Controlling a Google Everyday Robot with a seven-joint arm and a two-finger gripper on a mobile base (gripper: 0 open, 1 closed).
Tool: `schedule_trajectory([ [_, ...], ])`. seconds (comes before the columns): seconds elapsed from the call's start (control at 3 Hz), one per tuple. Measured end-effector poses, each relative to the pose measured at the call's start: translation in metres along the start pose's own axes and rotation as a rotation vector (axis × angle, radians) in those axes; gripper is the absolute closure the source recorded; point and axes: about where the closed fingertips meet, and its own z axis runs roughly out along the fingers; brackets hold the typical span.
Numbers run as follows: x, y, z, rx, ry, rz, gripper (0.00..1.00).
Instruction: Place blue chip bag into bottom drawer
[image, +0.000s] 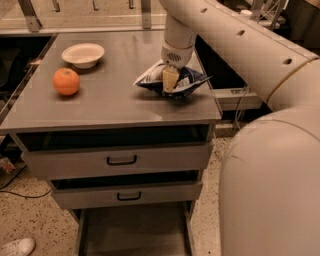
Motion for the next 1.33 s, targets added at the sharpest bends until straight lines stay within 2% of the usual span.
schedule_trajectory([
  [0.67,0.067,0.077,-0.024,-0.018,0.057,0.141,1.0],
  [1.0,0.067,0.077,-0.024,-0.018,0.057,0.141,1.0],
  [1.33,0.085,0.109,-0.027,-0.056,0.078,0.194,1.0],
])
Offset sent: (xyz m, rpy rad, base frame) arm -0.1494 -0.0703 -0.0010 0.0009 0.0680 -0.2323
